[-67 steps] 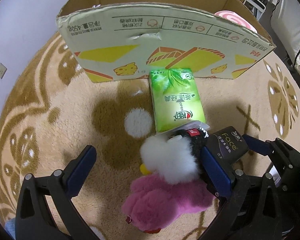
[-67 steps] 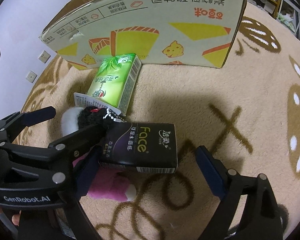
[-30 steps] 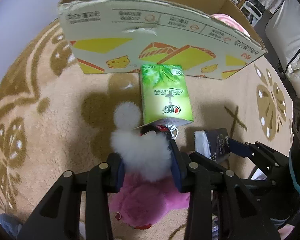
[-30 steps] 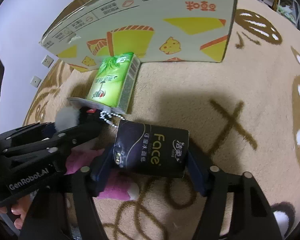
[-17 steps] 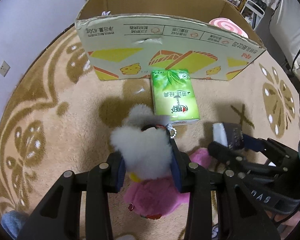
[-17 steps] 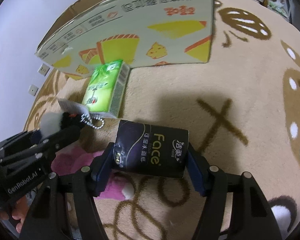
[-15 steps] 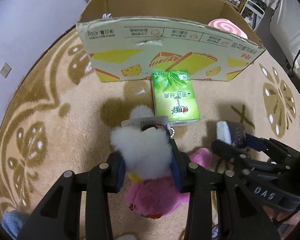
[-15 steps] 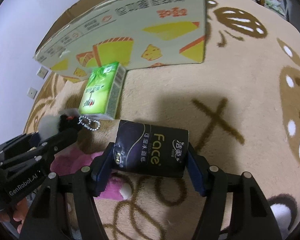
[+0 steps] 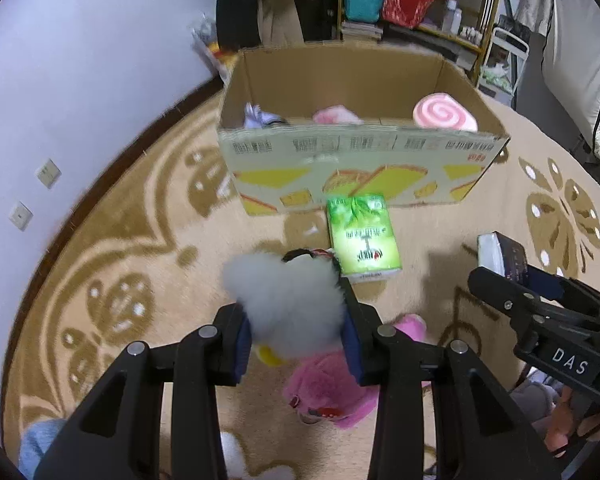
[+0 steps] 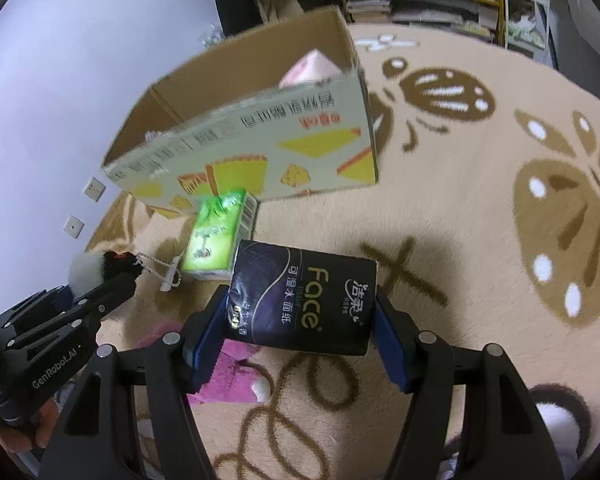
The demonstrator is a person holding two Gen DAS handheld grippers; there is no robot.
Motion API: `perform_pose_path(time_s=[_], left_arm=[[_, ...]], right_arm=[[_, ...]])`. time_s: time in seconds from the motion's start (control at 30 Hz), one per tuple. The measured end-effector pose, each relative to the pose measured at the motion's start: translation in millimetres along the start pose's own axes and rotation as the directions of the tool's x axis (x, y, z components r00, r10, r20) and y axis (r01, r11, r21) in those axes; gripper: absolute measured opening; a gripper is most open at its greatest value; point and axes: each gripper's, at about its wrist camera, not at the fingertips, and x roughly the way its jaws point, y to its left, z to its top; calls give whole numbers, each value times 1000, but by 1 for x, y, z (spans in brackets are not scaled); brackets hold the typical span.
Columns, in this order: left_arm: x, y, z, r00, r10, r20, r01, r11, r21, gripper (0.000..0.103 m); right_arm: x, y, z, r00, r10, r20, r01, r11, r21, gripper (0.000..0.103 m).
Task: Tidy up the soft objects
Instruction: 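Lift the tissue box and keychain and carry both over the box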
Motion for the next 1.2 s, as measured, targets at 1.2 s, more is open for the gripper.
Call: perform_pose_path(time_s=[1.2], left_arm=[[-94, 12, 40, 920, 69, 386, -74, 997, 0, 36]], right_arm=[[-81, 56, 18, 939, -26, 342, 97, 976, -193, 71]])
